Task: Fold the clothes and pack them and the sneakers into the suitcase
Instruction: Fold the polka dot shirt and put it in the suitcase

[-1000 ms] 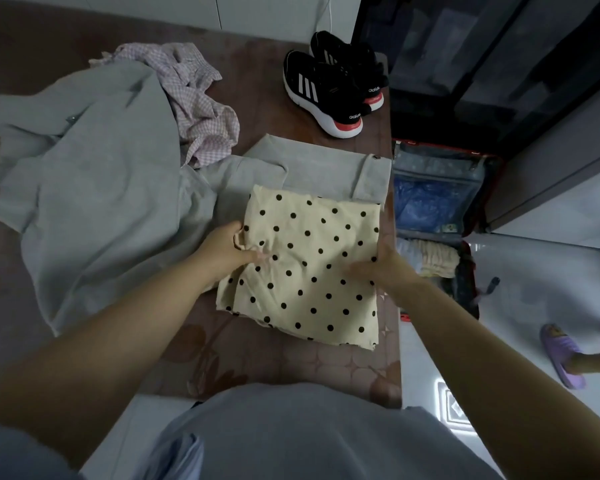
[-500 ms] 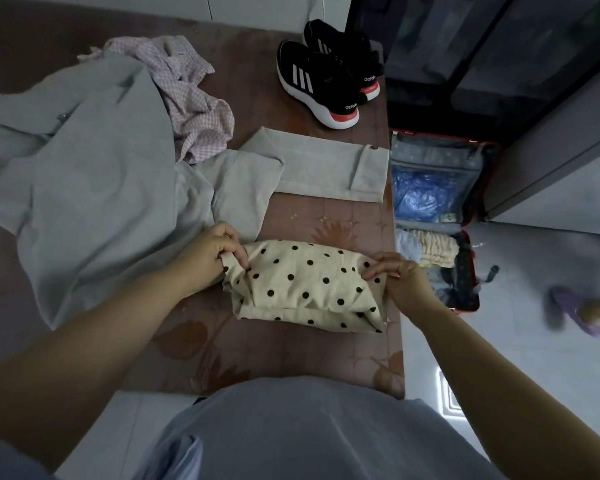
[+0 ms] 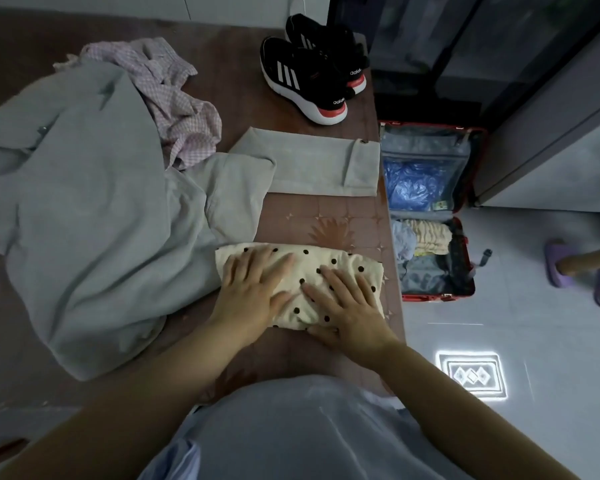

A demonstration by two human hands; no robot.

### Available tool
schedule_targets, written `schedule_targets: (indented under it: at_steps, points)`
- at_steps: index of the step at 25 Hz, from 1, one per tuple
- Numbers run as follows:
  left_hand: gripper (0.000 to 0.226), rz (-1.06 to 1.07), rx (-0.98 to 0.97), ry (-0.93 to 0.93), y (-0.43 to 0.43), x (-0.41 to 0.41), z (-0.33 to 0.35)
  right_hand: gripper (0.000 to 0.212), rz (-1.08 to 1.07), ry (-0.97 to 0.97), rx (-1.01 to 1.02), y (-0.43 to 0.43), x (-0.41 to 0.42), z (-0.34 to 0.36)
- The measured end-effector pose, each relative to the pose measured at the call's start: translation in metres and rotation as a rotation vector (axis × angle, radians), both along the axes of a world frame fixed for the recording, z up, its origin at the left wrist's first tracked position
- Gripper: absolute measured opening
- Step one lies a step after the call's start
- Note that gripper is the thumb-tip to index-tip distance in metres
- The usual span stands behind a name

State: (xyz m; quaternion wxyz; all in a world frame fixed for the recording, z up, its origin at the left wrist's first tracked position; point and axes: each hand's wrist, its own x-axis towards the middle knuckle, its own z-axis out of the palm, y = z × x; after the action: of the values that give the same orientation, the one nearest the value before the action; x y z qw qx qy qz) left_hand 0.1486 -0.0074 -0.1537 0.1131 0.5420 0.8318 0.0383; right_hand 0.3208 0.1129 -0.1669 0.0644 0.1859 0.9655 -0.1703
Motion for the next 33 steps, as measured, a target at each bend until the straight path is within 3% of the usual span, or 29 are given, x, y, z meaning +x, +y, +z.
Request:
schedule_targets:
  at_steps: [3, 5, 8, 10, 14, 17, 20, 24, 28, 30, 33]
  points:
    - [0.070, 0.076, -0.001, -0.019, -0.011, -0.005, -0.013, 0.055, -0.201, 0.130, -0.212, 0.007, 0.011, 0.006]
    - [0.089, 0.221, -0.004, -0.094, -0.005, -0.007, -0.001, 0.056, -0.577, 0.262, -0.232, 0.009, 0.007, 0.012]
    - [0.104, 0.280, -0.184, -0.156, 0.005, -0.018, 0.016, 0.083, -1.035, 0.189, -0.461, 0.009, -0.003, 0.022]
    - [0.099, 0.235, -0.326, -0.125, 0.014, -0.032, 0.031, 0.074, -1.058, 0.121, -0.638, 0.013, -0.001, 0.026]
    - [0.077, 0.299, -0.553, -0.223, 0.037, -0.043, 0.049, 0.042, -0.730, 0.083, -0.743, 0.040, 0.015, 0.028]
    - [0.073, 0.434, -0.353, -0.380, 0.061, 0.002, 0.052, 0.036, -0.656, 0.146, -1.046, 0.089, 0.063, 0.024]
    - [0.044, 0.570, -0.026, -0.639, 0.116, 0.091, 0.048, 0.030, -0.761, 0.206, -1.269, 0.171, 0.140, 0.017]
    - [0.044, 0.704, 0.317, -0.886, 0.217, 0.180, 0.033, 0.034, -0.979, 0.238, -1.192, 0.268, 0.223, 0.003]
    - [0.043, 1.006, 0.545, -1.137, 0.303, 0.215, -0.003, 0.033, -1.067, 0.221, -1.124, 0.335, 0.244, -0.027]
    - [0.048, 1.105, 0.555, -1.140, 0.337, 0.213, -0.032, 0.035, -1.115, 0.159, -1.097, 0.361, 0.235, -0.047]
    - [0.057, 1.130, 0.416, -1.055, 0.385, 0.197, -0.078, 0.051, -1.086, 0.053, -1.111, 0.398, 0.217, -0.081]
